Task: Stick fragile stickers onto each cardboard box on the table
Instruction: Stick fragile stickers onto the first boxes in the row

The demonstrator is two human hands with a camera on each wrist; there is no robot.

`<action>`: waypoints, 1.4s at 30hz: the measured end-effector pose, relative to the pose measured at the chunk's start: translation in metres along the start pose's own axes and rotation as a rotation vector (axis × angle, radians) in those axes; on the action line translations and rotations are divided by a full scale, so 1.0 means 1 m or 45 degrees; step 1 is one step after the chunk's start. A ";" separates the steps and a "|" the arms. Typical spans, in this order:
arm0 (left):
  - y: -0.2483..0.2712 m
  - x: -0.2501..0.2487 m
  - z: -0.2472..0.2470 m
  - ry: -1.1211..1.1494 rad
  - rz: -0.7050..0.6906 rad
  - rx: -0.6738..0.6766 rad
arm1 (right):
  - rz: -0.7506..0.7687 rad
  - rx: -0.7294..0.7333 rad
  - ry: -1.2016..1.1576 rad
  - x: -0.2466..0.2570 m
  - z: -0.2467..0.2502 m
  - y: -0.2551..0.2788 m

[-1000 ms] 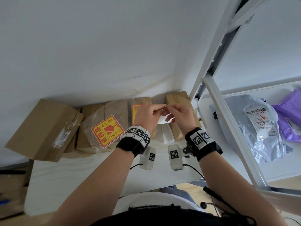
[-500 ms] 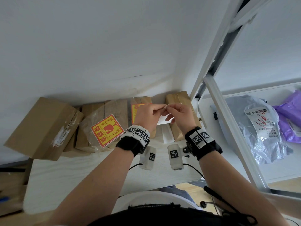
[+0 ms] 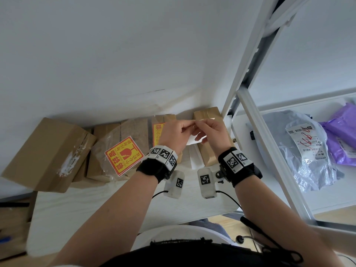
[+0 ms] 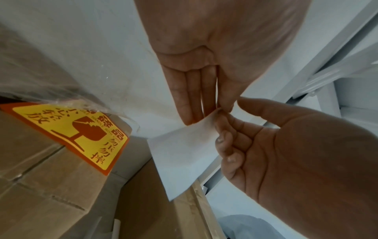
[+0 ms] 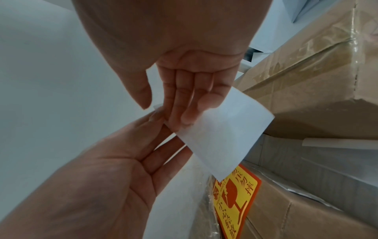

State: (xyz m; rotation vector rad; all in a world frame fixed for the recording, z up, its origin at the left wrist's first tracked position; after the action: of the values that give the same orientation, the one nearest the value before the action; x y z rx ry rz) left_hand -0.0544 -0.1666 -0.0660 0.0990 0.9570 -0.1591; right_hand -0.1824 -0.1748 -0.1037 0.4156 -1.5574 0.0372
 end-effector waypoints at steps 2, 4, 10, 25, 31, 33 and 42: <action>0.000 0.000 -0.002 -0.010 -0.018 -0.001 | 0.004 -0.010 0.035 -0.001 0.002 -0.001; 0.000 0.001 -0.002 0.057 0.001 -0.019 | 0.007 -0.012 0.031 -0.002 0.003 -0.001; 0.000 0.004 -0.006 0.188 0.064 0.003 | 0.067 -0.013 0.041 0.001 0.003 0.003; 0.003 0.020 -0.014 0.532 0.212 0.020 | 0.076 0.075 0.005 -0.004 0.003 0.010; 0.006 0.025 -0.011 0.425 0.275 -0.024 | 0.032 0.067 0.020 -0.009 0.001 0.013; 0.007 0.025 -0.013 0.497 0.274 0.012 | 0.033 0.069 0.032 -0.009 0.000 0.014; 0.009 0.030 -0.012 0.455 0.302 0.007 | 0.038 0.072 0.082 -0.010 -0.002 0.016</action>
State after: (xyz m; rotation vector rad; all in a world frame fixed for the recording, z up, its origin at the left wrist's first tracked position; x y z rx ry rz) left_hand -0.0456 -0.1586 -0.0970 0.2504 1.2916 0.0782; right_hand -0.1850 -0.1571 -0.1094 0.4320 -1.5017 0.1172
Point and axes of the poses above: each hand's wrist, its own y-axis away from the middle knuckle, its own z-axis out of the back of the hand, x = y × z, the point moved 10 cm from there along -y, towards the middle knuckle, and after that the axes turned 10 degrees about x, right-handed, at the moved point
